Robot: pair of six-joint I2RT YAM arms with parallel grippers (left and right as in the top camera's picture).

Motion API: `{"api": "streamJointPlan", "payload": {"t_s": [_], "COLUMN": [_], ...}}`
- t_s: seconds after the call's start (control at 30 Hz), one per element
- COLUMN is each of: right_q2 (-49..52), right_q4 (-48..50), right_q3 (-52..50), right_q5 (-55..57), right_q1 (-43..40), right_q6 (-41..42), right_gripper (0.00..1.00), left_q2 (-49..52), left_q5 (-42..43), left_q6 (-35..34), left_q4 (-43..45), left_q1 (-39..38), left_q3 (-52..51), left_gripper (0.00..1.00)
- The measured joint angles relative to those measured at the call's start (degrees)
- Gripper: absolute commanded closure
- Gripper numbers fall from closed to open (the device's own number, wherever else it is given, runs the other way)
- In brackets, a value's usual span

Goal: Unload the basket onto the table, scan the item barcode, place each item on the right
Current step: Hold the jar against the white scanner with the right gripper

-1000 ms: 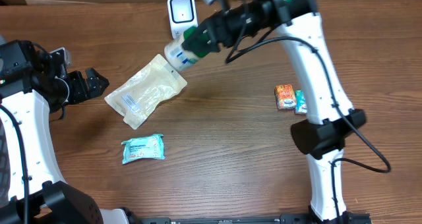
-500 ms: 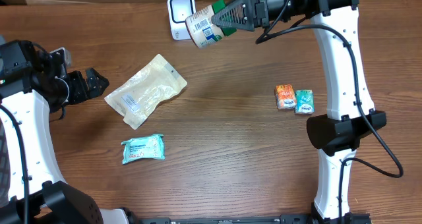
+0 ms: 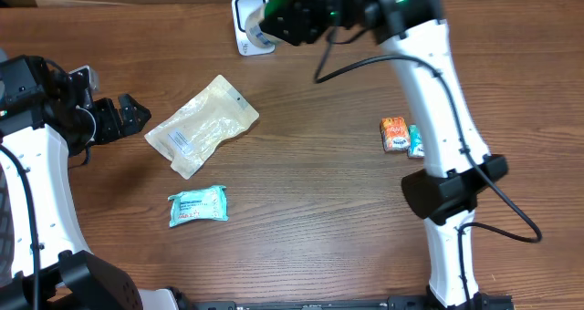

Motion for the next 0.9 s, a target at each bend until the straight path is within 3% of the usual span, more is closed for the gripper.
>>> {"api": "streamJointPlan", "payload": {"t_s": [0.13,0.3,0.6,0.9], "right_q2": [1.44,4.02,8.61,12.72], "right_q4": [11.87,26.93,46.36,63.41], "right_q3": [-4.42,-11.52,-20.41,-21.49], "right_q5": [13.31,21.35,25.33,25.75], "right_q1": [3.45,3.96,3.5,3.5], "right_q6": [-3.19,-11.41,-33.2,-40.85], "right_gripper": [0.49,0.49,0.5,0.49], "left_q2": [0.0,0.0,0.0,0.0], "left_q5": [0.0,0.0,0.0,0.0], "left_q6": [0.0,0.0,0.0,0.0], "left_q4": [0.0,0.02,0.02,0.02], "left_q1": [0.0,0.0,0.0,0.0], "left_q3": [0.0,0.0,0.0,0.0], "left_gripper": [0.01,0.0,0.0,0.0]}}
